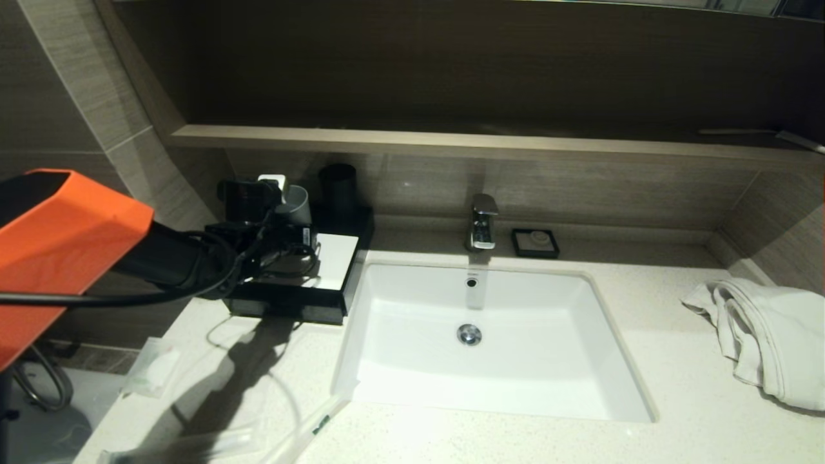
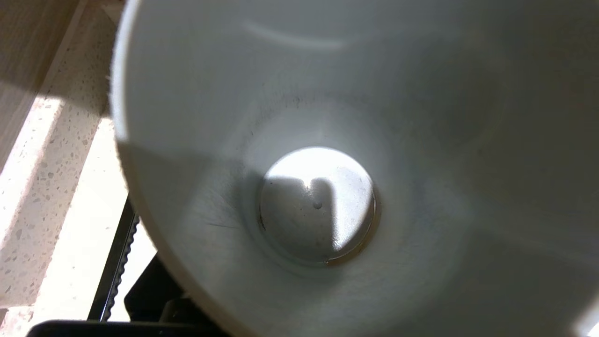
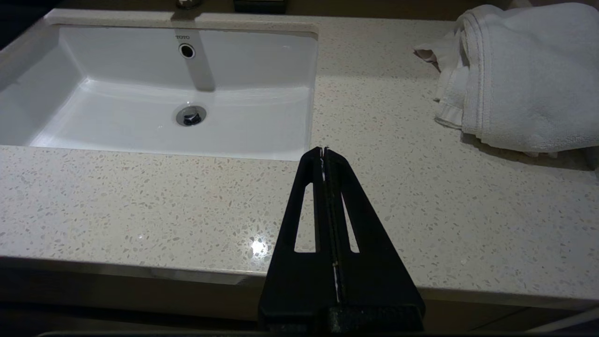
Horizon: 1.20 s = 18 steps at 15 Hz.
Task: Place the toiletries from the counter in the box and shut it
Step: Place the cup on the storage box
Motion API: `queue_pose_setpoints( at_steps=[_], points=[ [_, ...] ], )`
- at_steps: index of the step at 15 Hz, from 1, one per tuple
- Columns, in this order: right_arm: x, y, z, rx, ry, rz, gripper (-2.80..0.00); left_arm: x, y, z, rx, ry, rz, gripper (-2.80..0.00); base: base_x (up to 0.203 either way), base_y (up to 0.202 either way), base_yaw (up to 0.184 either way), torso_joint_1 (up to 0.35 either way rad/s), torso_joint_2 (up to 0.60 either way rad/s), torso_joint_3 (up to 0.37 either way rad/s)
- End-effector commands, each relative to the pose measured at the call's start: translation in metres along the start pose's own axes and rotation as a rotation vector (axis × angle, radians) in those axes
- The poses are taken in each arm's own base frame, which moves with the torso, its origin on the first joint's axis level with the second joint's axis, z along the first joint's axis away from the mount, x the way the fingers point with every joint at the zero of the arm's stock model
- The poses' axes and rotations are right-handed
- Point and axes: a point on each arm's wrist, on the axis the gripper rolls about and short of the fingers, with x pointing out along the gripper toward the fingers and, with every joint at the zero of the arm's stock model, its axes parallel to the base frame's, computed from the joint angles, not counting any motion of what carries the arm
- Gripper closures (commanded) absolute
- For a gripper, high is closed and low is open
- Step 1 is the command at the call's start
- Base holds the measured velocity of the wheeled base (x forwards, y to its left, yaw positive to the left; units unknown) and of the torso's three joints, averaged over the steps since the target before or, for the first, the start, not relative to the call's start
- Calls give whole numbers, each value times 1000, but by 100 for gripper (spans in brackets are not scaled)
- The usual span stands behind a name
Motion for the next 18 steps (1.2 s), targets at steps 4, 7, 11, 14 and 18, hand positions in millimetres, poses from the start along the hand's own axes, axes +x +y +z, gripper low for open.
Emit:
queue_pose_setpoints(
  at_steps=[4, 7, 11, 14, 18],
  points=[
    [0, 0, 0, 0, 0, 0, 0, 10, 0, -1, -1, 1, 4, 0, 0, 0, 0, 0, 0, 0],
    [0, 0, 0, 0, 0, 0, 0, 16, 3, 5, -5, -3, 14, 0, 0, 0, 0, 0, 0, 0],
    [0, 0, 0, 0, 0, 0, 0, 24, 9, 1, -8, 6, 28, 0, 0, 0, 0, 0, 0, 0],
    [0, 0, 0, 0, 0, 0, 0, 28, 11, 5, -12, -5, 34, 0, 0, 0, 0, 0, 0, 0],
    [0, 0, 0, 0, 0, 0, 0, 34, 11, 7, -18, -3, 36, 0, 0, 0, 0, 0, 0, 0]
  ],
)
